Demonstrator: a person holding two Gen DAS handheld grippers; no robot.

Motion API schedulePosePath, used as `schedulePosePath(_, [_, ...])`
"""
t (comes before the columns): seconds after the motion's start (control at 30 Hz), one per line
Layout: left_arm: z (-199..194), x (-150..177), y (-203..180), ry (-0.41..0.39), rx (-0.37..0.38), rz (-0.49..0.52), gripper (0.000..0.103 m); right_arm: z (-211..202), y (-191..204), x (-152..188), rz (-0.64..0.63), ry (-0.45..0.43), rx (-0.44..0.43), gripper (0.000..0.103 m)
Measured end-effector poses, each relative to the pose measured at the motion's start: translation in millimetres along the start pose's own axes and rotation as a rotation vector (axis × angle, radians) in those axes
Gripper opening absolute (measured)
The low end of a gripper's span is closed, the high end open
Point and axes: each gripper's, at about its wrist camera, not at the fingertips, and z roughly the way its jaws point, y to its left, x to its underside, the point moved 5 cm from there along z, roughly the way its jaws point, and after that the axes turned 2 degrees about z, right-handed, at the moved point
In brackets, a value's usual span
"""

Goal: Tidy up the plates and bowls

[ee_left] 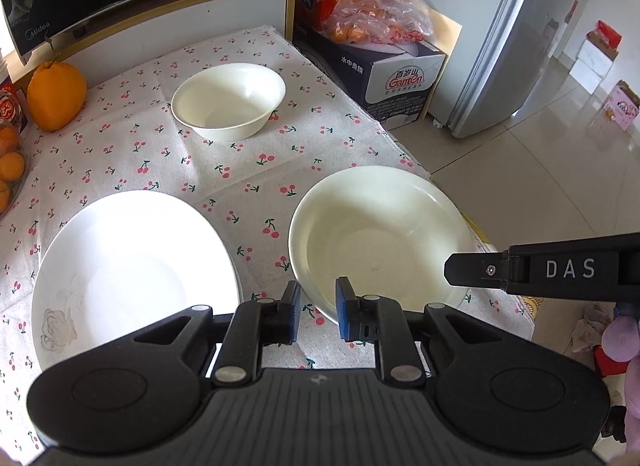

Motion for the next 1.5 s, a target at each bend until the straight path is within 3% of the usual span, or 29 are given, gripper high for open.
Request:
schedulePosePath(0.53, [9, 1, -3, 0.021, 0.0, 0.009, 0.017, 12, -2, 1, -0.027, 0.024, 0.038, 0.017])
schedulePosePath(0.73, [7, 2, -5, 0.01, 0.014, 0.028, 0.024, 10, -2, -2, -0.027, 0.009, 0.037, 0.018])
schedulePosePath(0.8, [5, 1, -6, 0.001, 0.025, 0.034, 0.03, 7, -3, -4, -0.015, -0.003, 0.022, 0.026])
schedulePosePath(0.87, [1, -1, -7, -0.015, 0.034, 0.033, 0.044, 2, -3, -8, -0.002, -0.02, 0.005, 0.042])
schedulePosePath(0.97, [-7, -4, -7, -0.043, 0.044, 0.033, 0.051, -4, -3, -12, -0.001, -0.05, -0.005, 0.054])
schedulePosePath(1.17, [-22, -13, -1, -0.1, 0.052, 0.007, 0.071, -13, -1, -19, -0.004, -0.093, -0.019, 0.061])
schedulePosePath(1.23, [-24, -15, 4, -0.116, 0.047, -0.006, 0.074, -15, 1, -22, -0.007, -0.111, -0.024, 0.07])
schedulePosePath(1.5, [-28, -26, 33, -0.174, -0.027, -0.044, 0.083, -15, 11, -29, -0.045, -0.165, -0.029, 0.076])
